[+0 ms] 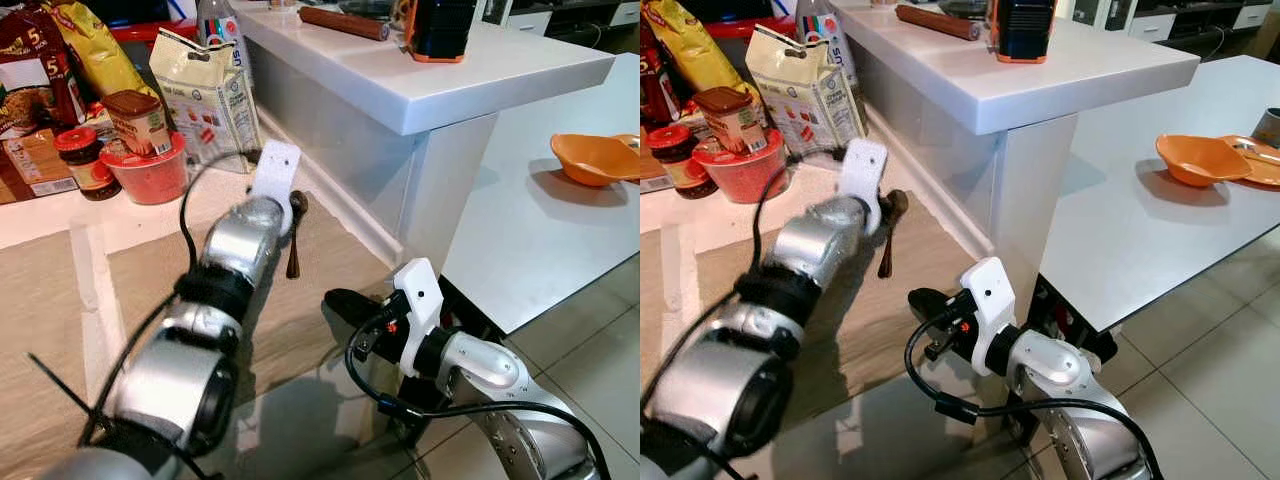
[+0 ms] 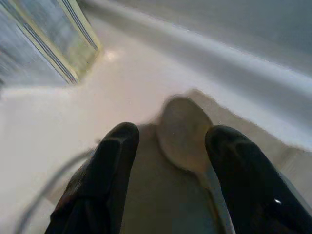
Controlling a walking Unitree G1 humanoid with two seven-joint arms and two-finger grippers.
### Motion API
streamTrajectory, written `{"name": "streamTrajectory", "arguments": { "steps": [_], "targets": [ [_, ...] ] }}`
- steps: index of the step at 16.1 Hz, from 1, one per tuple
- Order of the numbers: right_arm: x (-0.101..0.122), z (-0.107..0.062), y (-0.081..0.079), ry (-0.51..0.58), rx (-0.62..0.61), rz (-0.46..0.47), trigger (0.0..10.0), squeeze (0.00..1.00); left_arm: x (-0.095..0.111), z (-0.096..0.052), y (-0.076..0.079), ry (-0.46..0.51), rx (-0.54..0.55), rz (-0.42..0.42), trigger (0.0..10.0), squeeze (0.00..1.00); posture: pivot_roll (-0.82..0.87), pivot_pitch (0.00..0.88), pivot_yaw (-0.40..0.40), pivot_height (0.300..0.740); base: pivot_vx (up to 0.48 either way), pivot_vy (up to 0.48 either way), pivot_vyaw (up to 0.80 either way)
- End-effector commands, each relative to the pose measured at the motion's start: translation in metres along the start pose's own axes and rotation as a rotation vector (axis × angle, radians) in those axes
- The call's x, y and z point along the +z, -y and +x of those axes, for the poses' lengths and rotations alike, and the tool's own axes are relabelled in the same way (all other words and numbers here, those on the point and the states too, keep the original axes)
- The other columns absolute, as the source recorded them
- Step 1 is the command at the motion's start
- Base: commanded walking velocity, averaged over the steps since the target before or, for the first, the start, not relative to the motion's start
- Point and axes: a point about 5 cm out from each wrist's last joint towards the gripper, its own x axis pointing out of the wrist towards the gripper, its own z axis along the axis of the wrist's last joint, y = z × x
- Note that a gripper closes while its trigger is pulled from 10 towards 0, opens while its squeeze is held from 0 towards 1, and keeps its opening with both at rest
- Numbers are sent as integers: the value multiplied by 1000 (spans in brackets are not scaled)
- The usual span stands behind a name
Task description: Setting the table
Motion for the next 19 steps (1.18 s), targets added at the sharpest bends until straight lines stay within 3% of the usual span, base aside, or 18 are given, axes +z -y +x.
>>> {"name": "streamTrajectory", "arguments": {
  "steps": [1, 8, 15, 19],
  "targets": [
    [2, 0, 0, 10, -3, -13, 10000, 0, 1, -2, -2, -6, 9, -24, 10000, 0, -70, 0, 55, 732, 0, 0, 0],
    [2, 2, 1, 10, 4, -17, 10000, 0, -12, -4, -5, -40, 49, -34, 10000, 0, -68, 0, 54, 732, 0, 0, 0],
    [1, 1, 0, 12, -2, -18, 10000, 0, -16, -3, 13, -59, 6, -47, 10000, 0, -84, 0, 63, 732, 0, 0, 0],
    [1, 1, -1, 13, -4, -13, 10000, 0, -29, 1, 12, -106, 14, -48, 10000, 0, -84, 0, 64, 732, 0, 0, 0]
  ]
}}
